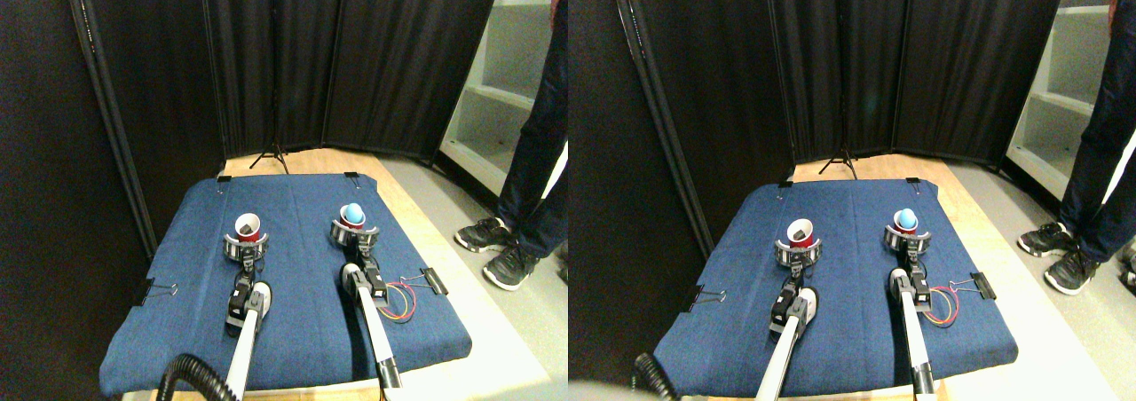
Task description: Pour (bimanual)
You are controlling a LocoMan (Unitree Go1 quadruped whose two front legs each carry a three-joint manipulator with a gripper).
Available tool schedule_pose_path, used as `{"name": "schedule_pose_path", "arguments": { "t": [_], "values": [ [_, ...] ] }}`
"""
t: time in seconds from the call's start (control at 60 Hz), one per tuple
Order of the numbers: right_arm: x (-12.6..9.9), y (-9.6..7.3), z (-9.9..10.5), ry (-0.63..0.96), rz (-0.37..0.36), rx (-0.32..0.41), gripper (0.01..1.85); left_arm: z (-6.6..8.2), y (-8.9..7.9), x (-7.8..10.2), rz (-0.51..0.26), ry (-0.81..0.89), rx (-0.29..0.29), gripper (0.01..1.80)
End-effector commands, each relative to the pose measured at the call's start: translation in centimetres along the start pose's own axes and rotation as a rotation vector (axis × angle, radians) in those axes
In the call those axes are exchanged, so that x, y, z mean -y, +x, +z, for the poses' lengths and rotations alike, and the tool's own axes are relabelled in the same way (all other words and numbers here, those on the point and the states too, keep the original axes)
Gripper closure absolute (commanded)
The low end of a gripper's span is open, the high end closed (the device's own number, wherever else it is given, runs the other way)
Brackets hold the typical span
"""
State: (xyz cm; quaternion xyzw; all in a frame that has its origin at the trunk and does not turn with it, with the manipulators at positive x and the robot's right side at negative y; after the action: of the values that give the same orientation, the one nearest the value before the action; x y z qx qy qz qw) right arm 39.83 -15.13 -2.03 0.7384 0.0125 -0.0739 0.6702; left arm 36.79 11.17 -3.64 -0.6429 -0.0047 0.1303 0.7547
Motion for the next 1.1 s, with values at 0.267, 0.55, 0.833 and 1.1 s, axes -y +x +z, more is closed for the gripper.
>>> {"name": "schedule_pose_path", "arguments": {
  "t": [0.267, 0.55, 0.833, 1.1],
  "values": [
    [0.2, 0.8, -0.2, 0.009, 0.009, -0.005, 0.75, -0.5, 1.4, -0.5, 0.021, -0.002, 0.006, 0.90],
    [-0.5, 0.9, -0.8, -0.011, 0.006, 0.106, 1.53, -1.0, 1.9, -0.1, 0.009, 0.040, 0.133, 1.48],
    [-1.1, 0.6, -0.6, -0.053, -0.005, 0.096, 1.53, -0.7, 1.6, 0.2, -0.007, 0.036, 0.138, 1.48],
    [-3.3, -0.1, -1.1, -0.146, 0.064, 0.063, 1.53, -0.8, 1.3, 2.1, -0.049, 0.064, 0.068, 1.48]
  ]
}}
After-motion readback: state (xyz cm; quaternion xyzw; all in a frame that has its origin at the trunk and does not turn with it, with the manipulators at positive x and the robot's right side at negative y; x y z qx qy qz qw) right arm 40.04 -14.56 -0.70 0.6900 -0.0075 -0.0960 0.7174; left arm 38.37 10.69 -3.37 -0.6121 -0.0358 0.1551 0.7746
